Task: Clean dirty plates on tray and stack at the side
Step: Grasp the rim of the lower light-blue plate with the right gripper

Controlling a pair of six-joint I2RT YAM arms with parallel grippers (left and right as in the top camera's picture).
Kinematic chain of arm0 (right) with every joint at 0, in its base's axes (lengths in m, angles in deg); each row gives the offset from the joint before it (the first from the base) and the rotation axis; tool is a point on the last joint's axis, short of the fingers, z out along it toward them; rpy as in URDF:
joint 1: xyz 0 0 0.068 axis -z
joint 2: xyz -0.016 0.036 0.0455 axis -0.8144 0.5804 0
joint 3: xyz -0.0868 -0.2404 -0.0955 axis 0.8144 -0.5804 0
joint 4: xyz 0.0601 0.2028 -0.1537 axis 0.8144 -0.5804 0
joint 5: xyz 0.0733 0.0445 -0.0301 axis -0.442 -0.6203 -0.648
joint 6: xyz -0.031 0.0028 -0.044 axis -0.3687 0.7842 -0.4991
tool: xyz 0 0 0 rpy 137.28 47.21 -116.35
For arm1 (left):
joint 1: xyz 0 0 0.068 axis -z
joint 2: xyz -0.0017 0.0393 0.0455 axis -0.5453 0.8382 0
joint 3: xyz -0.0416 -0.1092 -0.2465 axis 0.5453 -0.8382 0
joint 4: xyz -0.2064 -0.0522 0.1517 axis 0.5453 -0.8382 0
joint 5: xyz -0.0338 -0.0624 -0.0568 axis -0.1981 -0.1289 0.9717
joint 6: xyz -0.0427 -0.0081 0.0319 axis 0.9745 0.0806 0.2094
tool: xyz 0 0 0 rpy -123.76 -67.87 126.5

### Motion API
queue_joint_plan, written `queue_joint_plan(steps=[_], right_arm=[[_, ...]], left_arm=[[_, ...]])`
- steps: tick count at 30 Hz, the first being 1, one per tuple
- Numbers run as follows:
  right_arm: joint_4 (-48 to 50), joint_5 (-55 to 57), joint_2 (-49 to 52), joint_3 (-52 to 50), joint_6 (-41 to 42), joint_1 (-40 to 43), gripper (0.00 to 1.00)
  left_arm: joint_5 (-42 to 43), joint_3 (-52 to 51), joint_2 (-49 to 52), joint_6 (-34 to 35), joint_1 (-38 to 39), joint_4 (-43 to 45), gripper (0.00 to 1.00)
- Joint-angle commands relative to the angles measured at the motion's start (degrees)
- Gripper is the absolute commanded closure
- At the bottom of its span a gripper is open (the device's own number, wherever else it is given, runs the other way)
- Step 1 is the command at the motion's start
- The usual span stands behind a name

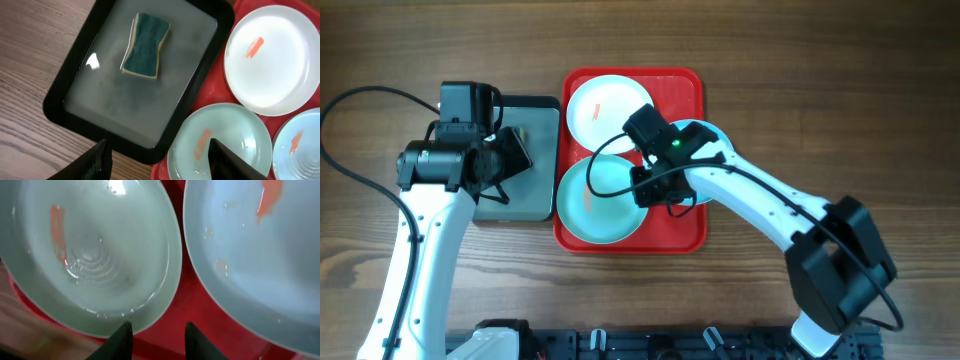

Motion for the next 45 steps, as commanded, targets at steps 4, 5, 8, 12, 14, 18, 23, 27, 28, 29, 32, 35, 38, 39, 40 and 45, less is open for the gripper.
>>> queue_joint_plan(steps=[4, 5, 8, 12, 14, 18, 23, 27, 28, 29, 32, 35, 38, 39, 40, 45], right_arm=[[2.45, 1.38, 2.80, -0.94, 1.33, -0.13, 0.73], [2.45, 1.38, 2.97, -0.94, 1.40, -0.13, 0.75], [2.60, 1.44, 3.32, -1.14, 2.69, -0.20, 0.75], [4.87, 1.55, 4.20, -2.49, 2.91, -0.20, 0.75], [6.47, 1.57, 4.26, -3.28, 3.06, -0.20, 0.75], [8.15, 2.40, 4.26, -4.39, 4.37, -0.17, 0.75], [8.35, 5.55, 4.26, -5.05, 5.99, -0.17, 0.75], [8.72, 6.88, 4.35, -5.05, 7.13, -0.17, 0.75], [8.87, 6.88, 4.35, -5.05, 7.15, -0.20, 0.77], [9.05, 6.86, 4.39, -5.07, 7.26, -0.20, 0.81], [9.14, 6.88, 4.61, -5.07, 8.61, -0.20, 0.85], [9.22, 6.86, 4.66, -5.09, 8.61, -0.20, 0.85], [9.53, 6.86, 4.68, -5.11, 8.61, -0.20, 0.85], [9.77, 6.67, 4.68, -5.11, 8.61, -0.22, 0.85], [10.25, 6.40, 4.68, -5.11, 8.59, -0.24, 0.85], [12.61, 6.45, 4.68, -6.40, 9.18, -1.53, 0.84]], left_arm=[[-1.20, 0.83, 0.26, 0.72, -0.48, -0.98, 0.43], [-1.20, 0.83, 0.26, 0.72, -0.48, -0.79, 0.43], [-1.20, 0.83, 0.31, 0.72, -0.48, -0.55, 0.44], [-1.20, 0.61, 0.35, 0.72, -0.48, -0.52, 0.44], [-1.20, 0.61, 0.44, 0.72, -0.48, -0.57, 0.45], [-1.20, 0.61, 0.44, 0.72, -0.48, -0.61, 0.45], [-1.20, 0.61, 0.98, 0.72, -0.48, -0.59, 0.45], [-1.20, 0.61, 1.77, 0.72, -0.48, -0.61, 0.45], [-1.20, 0.61, 1.97, 0.70, -0.48, -0.61, 0.45], [-1.20, 0.61, 2.43, 0.70, -0.48, -0.61, 0.46], [-1.62, 0.61, 3.32, 0.72, -0.48, -0.59, 0.47], [-3.39, 0.61, 3.54, 0.76, -0.48, -0.57, 0.49], [-3.78, 0.61, 3.54, 0.76, -0.48, -0.28, 0.48], [-3.82, 0.61, 3.54, 0.74, -0.48, -0.24, 0.48], [-4.22, 0.61, 3.56, 0.76, -0.48, -0.24, 0.48], [-6.60, 0.61, 3.65, 1.03, -0.48, -0.22, 0.48]])
